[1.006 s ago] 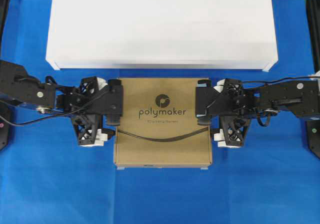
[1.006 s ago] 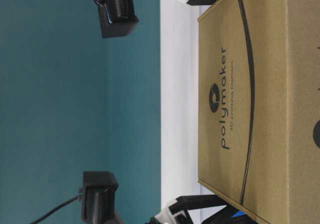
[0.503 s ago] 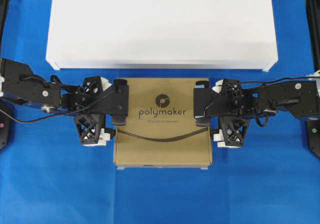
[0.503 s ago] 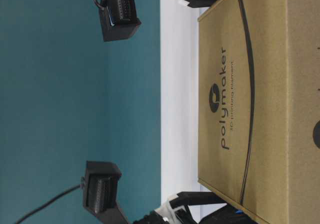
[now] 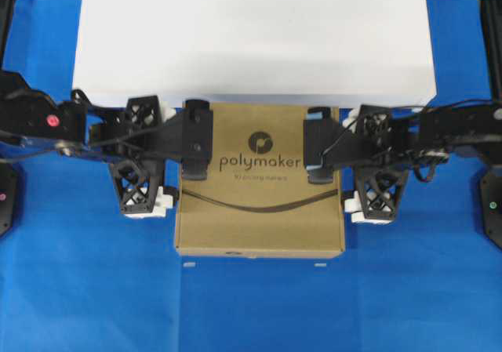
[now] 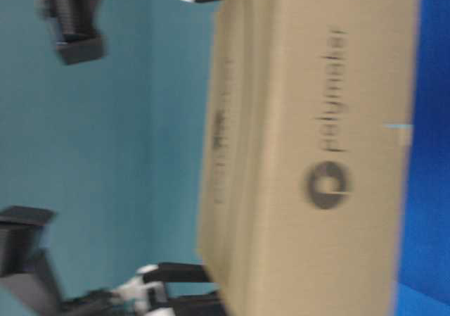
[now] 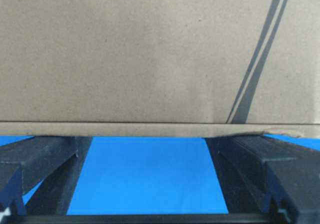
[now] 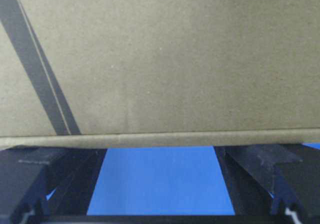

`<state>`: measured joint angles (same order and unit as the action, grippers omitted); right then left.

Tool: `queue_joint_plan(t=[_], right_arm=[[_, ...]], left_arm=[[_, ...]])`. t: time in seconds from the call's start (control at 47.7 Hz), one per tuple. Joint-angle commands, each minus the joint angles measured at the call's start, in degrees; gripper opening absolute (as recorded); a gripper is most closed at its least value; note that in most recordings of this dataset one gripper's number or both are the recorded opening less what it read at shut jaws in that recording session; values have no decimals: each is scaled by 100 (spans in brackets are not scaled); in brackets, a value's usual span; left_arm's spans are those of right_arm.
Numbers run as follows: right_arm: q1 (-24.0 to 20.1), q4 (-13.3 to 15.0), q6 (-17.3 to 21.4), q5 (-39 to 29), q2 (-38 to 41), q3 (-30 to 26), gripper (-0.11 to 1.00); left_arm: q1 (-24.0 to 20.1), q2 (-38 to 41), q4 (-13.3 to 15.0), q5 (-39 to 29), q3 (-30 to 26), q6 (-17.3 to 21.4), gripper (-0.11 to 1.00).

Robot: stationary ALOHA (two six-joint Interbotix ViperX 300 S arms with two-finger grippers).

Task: Place the cardboard box on the stand after clamping it between your arms.
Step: 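Lift the clamped box and carry it back over the white stand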

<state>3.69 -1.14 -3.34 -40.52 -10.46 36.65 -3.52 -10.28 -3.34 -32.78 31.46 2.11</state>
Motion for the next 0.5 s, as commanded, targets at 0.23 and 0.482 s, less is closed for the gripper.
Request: queue_joint_plan(t=[0.23, 0.482], right_arm=[[62, -44, 0, -1274, -483, -1608, 98], [123, -35, -176, -1450, -466, -1819, 98]], left_arm=[[-35, -308, 9, -1257, -1661, 18, 88], [-167, -290, 9, -1415, -1740, 18, 88]])
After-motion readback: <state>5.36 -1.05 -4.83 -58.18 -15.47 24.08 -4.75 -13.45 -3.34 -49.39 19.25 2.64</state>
